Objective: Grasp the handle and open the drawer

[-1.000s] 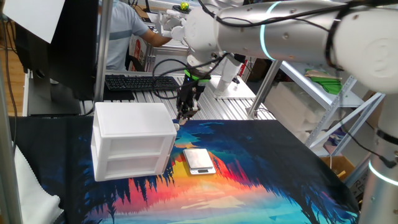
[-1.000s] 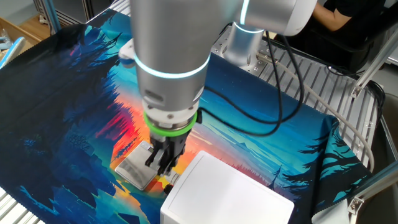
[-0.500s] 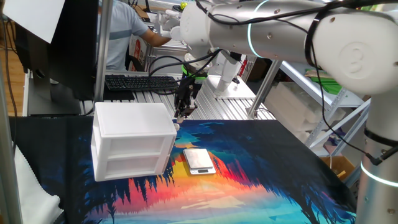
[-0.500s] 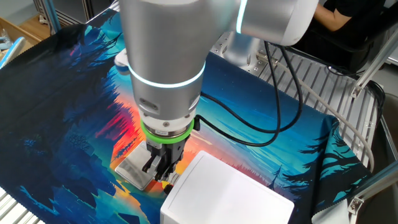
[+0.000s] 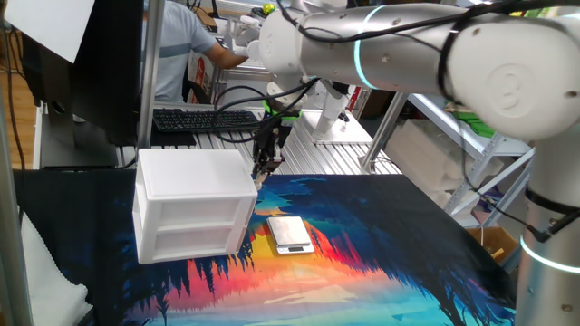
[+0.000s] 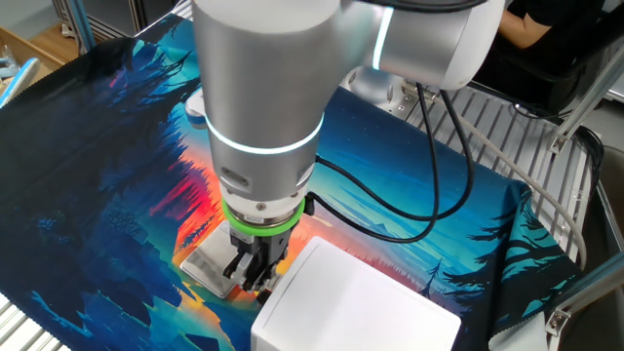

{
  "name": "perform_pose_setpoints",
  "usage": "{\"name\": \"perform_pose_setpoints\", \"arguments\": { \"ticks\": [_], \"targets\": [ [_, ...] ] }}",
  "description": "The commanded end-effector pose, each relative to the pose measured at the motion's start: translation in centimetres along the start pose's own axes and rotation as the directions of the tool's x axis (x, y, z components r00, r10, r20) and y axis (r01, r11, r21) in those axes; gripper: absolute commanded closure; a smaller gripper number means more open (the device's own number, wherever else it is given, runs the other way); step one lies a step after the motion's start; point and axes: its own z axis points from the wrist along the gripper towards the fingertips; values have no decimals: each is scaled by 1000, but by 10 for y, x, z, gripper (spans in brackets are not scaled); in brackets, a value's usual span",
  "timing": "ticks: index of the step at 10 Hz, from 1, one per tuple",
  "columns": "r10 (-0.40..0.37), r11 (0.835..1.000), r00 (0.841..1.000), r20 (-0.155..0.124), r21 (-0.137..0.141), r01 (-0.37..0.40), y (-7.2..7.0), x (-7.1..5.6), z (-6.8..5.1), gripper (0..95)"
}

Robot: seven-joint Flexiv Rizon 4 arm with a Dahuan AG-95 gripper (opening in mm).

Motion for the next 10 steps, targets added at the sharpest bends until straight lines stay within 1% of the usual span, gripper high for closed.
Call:
{"name": "perform_pose_setpoints", "arguments": {
  "ticks": [1, 2, 5, 6, 7, 10],
  "targets": [
    [-2, 1000, 1000, 2, -4, 2, -1, -1, 0, 760],
    [-1, 1000, 1000, 5, -3, 1, -1, -1, 0, 570],
    [13, 1000, 1000, 23, 13, -13, -1, -1, 0, 570],
    [13, 1000, 1000, 26, 17, -14, -1, -1, 0, 570],
    [13, 1000, 1000, 25, 22, -13, -1, -1, -1, 570],
    [14, 1000, 1000, 21, 23, -14, -4, -1, 2, 570]
  ]
}}
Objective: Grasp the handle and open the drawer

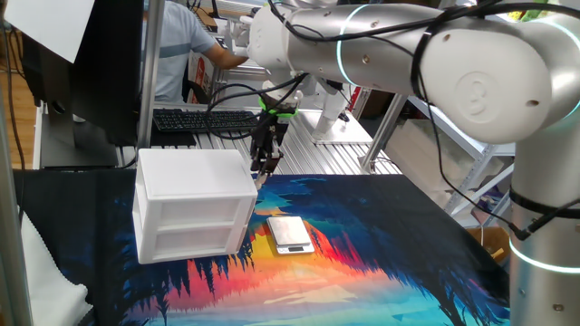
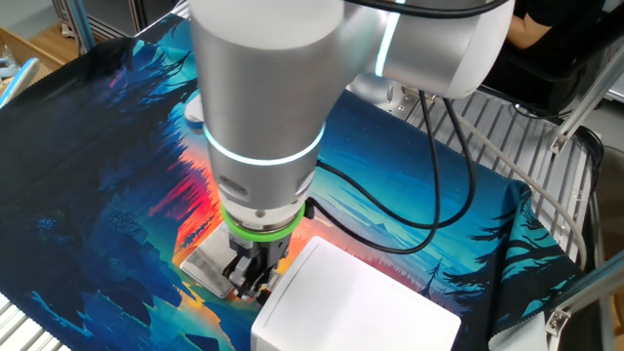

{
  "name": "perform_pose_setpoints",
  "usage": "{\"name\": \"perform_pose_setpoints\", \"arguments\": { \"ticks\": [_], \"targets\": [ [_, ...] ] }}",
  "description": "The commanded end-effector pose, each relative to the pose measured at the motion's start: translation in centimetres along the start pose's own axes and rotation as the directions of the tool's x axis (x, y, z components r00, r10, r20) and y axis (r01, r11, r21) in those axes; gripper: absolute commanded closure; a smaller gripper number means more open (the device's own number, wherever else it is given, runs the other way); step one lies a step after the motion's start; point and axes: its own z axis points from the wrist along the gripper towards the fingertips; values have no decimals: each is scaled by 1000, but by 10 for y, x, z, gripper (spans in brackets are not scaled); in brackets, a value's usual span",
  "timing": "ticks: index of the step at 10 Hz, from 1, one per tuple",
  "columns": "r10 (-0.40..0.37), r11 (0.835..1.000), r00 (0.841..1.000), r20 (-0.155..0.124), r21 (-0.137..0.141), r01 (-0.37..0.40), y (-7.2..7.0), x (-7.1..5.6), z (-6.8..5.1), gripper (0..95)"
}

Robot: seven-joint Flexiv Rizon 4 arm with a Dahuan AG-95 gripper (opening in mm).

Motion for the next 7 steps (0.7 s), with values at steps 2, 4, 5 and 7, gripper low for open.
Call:
{"name": "perform_pose_setpoints", "arguments": {
  "ticks": [2, 4, 5, 7],
  "targets": [
    [-1, 1000, 1000, 5, -5, 1, -5, 0, 2, 570],
    [-1, 1000, 1000, 2, -6, 1, -9, 1, 4, 570],
    [3, 1000, 1000, 0, -7, -3, -10, 2, 5, 570],
    [-1, 1000, 1000, -1, -9, 1, -11, 2, 6, 570]
  ]
}}
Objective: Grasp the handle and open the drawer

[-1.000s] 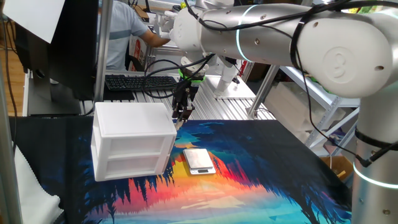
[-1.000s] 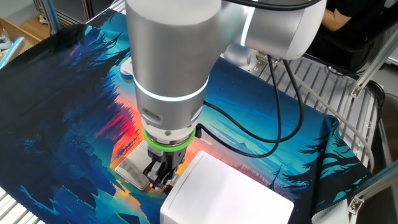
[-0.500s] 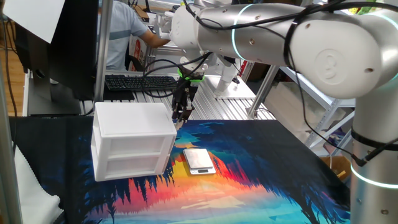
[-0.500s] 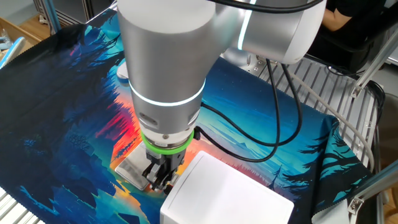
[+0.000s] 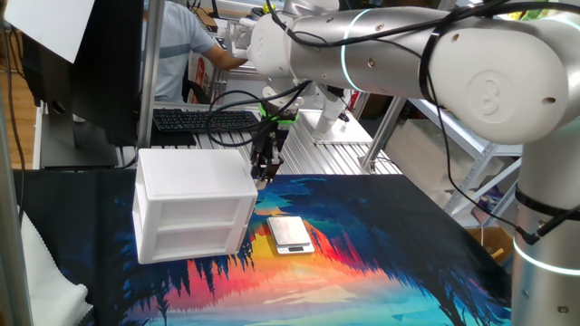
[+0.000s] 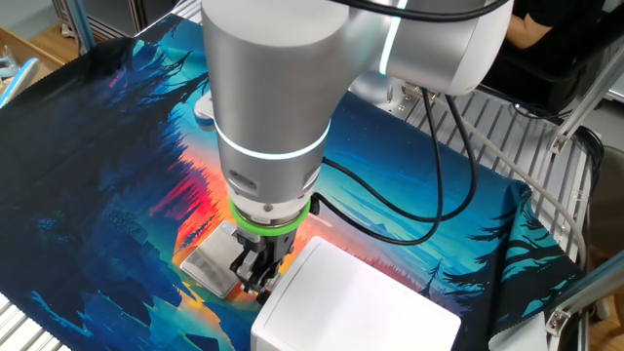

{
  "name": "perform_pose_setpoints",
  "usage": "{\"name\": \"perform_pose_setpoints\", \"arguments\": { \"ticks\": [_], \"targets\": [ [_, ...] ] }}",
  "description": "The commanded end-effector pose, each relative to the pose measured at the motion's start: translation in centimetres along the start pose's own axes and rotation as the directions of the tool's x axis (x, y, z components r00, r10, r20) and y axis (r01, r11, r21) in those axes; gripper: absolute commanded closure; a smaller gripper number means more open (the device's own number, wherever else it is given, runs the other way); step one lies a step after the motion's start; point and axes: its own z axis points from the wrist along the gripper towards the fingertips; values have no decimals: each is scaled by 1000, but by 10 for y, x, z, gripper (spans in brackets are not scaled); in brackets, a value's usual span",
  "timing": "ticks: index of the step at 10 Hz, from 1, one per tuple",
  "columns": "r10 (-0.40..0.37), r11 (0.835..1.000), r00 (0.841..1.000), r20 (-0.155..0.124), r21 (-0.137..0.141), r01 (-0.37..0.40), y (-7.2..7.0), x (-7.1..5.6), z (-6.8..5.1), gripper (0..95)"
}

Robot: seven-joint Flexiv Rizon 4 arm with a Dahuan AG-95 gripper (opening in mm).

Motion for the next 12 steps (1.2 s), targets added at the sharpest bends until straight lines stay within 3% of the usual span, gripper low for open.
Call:
{"name": "perform_pose_setpoints", "arguments": {
  "ticks": [1, 10, 11, 12],
  "targets": [
    [-3, 1000, 1000, 1, -2, 3, 0, 0, 1, 570],
    [-22, 1000, 1000, 11, -9, 22, 1, -4, 9, 570],
    [-23, 1000, 1000, 11, -9, 23, 1, -4, 9, 760],
    [-26, 1000, 1000, 12, -9, 26, 1, -4, 10, 760]
  ]
}}
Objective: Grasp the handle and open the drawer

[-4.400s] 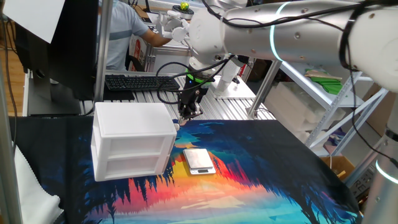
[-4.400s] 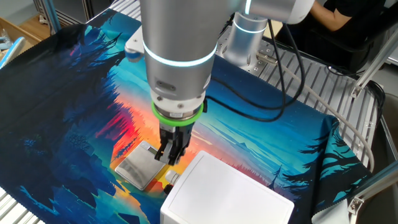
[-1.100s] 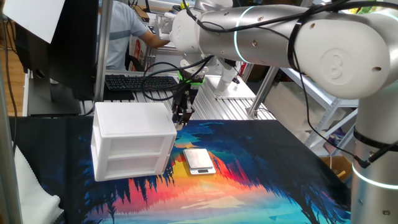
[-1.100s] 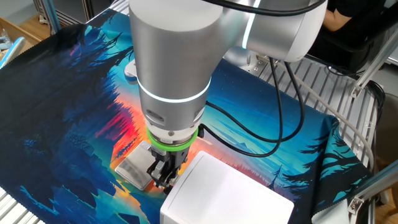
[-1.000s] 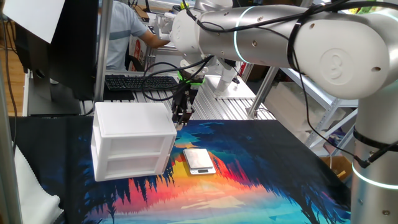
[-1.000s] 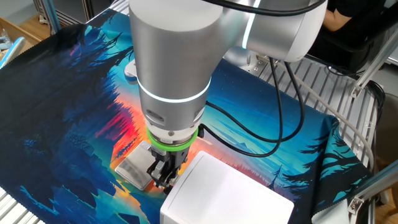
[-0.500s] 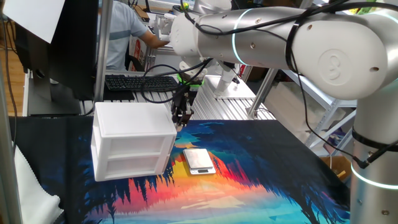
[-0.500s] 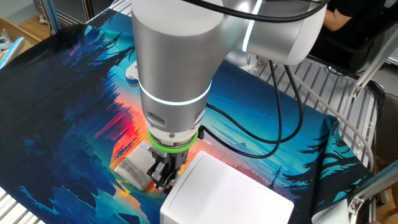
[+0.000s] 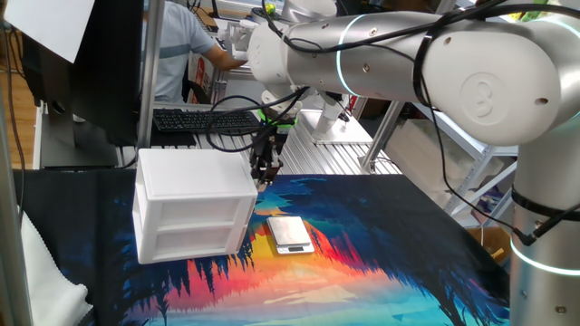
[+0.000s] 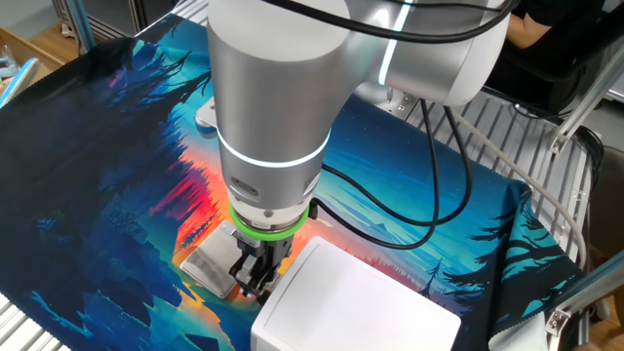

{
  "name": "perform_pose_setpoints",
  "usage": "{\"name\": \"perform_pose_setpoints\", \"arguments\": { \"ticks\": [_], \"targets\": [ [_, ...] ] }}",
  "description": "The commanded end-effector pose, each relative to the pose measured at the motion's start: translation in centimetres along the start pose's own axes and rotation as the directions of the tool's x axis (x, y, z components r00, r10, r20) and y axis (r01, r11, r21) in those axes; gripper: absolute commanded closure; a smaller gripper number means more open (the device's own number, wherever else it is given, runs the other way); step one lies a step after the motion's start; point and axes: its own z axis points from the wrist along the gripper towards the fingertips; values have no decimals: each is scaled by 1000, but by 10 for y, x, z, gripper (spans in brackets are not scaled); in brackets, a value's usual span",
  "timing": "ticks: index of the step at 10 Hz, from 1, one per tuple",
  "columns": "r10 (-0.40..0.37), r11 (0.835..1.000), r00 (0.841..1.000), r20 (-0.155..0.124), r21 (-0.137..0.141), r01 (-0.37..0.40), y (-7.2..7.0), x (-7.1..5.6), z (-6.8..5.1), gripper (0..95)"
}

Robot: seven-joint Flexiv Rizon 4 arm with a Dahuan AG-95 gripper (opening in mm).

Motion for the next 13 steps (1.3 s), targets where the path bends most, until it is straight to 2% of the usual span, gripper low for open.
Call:
{"name": "perform_pose_setpoints", "arguments": {
  "ticks": [1, 5, 6, 13],
  "targets": [
    [-6, 1000, 1000, 3, 0, 6, 0, 0, 0, 760],
    [-13, 1000, 1000, 9, 1, 13, 0, 0, 0, 760],
    [-18, 1000, 1000, 15, 2, 18, 0, 0, 0, 950],
    [-41, 999, 999, 28, 3, 41, 0, -6, 0, 950]
  ]
}}
